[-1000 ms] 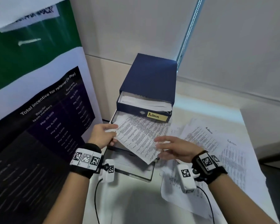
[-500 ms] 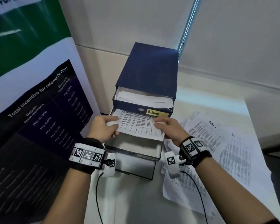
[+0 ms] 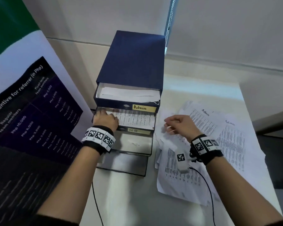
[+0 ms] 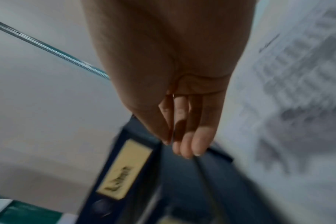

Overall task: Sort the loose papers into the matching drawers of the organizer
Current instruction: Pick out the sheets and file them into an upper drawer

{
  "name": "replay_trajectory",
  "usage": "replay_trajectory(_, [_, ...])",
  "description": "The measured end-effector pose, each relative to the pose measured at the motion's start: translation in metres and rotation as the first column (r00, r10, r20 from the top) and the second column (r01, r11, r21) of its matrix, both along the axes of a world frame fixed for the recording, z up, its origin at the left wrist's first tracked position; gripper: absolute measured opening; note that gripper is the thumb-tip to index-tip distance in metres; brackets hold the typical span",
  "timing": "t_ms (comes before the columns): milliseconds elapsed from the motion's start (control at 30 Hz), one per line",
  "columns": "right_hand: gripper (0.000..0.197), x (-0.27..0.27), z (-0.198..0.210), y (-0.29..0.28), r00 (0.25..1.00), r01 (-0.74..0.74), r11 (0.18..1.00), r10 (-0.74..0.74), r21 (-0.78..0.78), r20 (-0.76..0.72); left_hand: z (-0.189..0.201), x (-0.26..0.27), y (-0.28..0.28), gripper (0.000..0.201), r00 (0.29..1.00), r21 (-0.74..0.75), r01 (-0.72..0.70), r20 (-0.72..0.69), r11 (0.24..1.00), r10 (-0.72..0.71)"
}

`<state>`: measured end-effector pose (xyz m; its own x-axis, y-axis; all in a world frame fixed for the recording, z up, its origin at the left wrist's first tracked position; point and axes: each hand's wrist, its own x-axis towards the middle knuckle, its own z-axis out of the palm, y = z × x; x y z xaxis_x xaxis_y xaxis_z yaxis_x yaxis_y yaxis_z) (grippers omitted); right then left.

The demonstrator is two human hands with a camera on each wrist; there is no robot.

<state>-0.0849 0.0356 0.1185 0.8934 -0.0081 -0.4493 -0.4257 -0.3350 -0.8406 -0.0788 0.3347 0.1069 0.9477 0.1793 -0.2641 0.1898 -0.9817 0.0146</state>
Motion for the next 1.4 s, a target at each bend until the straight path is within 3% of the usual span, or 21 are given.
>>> replay_trajectory(67, [0.028, -0.001, -0.034, -0.047, 0.998, -0.030, 0.914, 0.007, -0.405, -0.058, 0.019, -0.002, -0.011, 0.046, 0.999, 0.054, 0.000, -0.045, 0.999, 0.003])
replay_trajectory(133, [0.066, -0.008, -0.074, -0.092, 0.949, -0.114, 0.766, -0.105, -0.633, -0.298, 0.044, -0.005, -0.029, 0.040, 0.998, -0.022, 0.045, -0.033, 0.999, -0.046])
replay_trajectory(200, [0.107, -0.021, -0.102, -0.124, 0.869, -0.063, 0.714, -0.304, -0.697, -0.390, 0.074, -0.013, -0.058, 0.032, 0.989, -0.325, 0.140, -0.004, 0.935, -0.150])
replay_trajectory(267, [0.128, -0.026, -0.112, -0.140, 0.849, 0.071, 0.740, -0.396, -0.669, -0.349, 0.094, -0.018, -0.094, 0.026, 0.960, -0.614, 0.231, 0.020, 0.755, -0.278])
replay_trajectory(300, [0.134, -0.027, -0.111, -0.143, 0.847, 0.156, 0.774, -0.425, -0.613, -0.320, 0.096, -0.018, -0.113, 0.021, 0.943, -0.675, 0.271, 0.044, 0.686, -0.330])
replay_trajectory(367, [0.123, -0.026, -0.111, -0.150, 0.835, 0.320, 0.816, -0.483, -0.481, -0.263, 0.080, -0.015, -0.149, 0.016, 0.912, -0.685, 0.335, 0.063, 0.647, -0.406])
replay_trajectory(433, [0.097, -0.027, -0.109, -0.152, 0.844, 0.364, 0.831, -0.486, -0.421, -0.228, 0.046, -0.008, -0.182, 0.029, 0.905, -0.678, 0.330, 0.030, 0.657, -0.424])
replay_trajectory(533, [0.083, -0.029, -0.111, -0.155, 0.874, 0.333, 0.868, -0.430, -0.368, -0.225, -0.017, 0.008, -0.219, 0.049, 0.939, -0.585, 0.250, -0.048, 0.772, -0.340])
replay_trajectory(633, [0.071, -0.027, -0.113, -0.156, 0.882, 0.324, 0.884, -0.411, -0.337, -0.230, -0.075, 0.021, -0.235, 0.055, 0.973, -0.445, 0.051, -0.178, 0.894, -0.145])
replay_trajectory(700, [0.055, -0.024, -0.115, -0.158, 0.896, 0.284, 0.900, -0.372, -0.331, -0.244, -0.101, 0.019, -0.238, 0.055, 0.968, -0.350, -0.027, -0.243, 0.936, -0.063])
replay_trajectory(767, [0.045, -0.022, -0.121, -0.161, 0.910, 0.269, 0.913, -0.346, -0.308, -0.229, -0.120, 0.014, -0.241, 0.070, 0.973, -0.322, -0.069, -0.231, 0.944, -0.008])
replay_trajectory(833, [0.041, -0.022, -0.129, -0.170, 0.933, 0.241, 0.931, -0.300, -0.272, -0.201, -0.126, 0.010, -0.245, 0.075, 0.983, -0.404, -0.148, -0.161, 0.903, 0.089])
replay_trajectory(933, [0.039, -0.035, -0.124, -0.189, 0.964, 0.027, 0.983, -0.074, -0.184, -0.254, -0.125, 0.013, -0.246, 0.052, 0.977, -0.466, -0.211, -0.113, 0.859, 0.178])
replay_trajectory(1033, [0.030, -0.051, -0.129, -0.216, 0.924, -0.137, 0.984, 0.087, -0.110, -0.372, -0.124, 0.013, -0.247, 0.040, 0.975, -0.516, -0.221, -0.120, 0.828, 0.185])
replay_trajectory(1100, [0.023, -0.060, -0.131, -0.229, 0.906, -0.147, 0.989, 0.124, -0.025, -0.405, -0.126, 0.006, -0.249, 0.020, 0.973, -0.586, -0.228, -0.121, 0.777, 0.195])
replay_trajectory(1167, [0.030, -0.066, -0.129, -0.242, 0.905, -0.094, 0.994, 0.110, 0.060, -0.411, -0.127, -0.002, -0.251, 0.016, 0.962, -0.644, -0.270, -0.148, 0.716, 0.230])
replay_trajectory(1233, [0.034, -0.071, -0.124, -0.258, 0.914, -0.040, 0.999, 0.051, 0.036, -0.402, -0.132, -0.005, -0.250, 0.022, 0.954, -0.684, -0.286, -0.143, 0.671, 0.262])
replay_trajectory(1400, [0.015, -0.088, -0.123, -0.306, 0.897, 0.134, 0.923, -0.268, -0.362, -0.352, -0.128, -0.004, -0.234, 0.029, 0.944, -0.781, -0.245, -0.057, 0.575, 0.324])
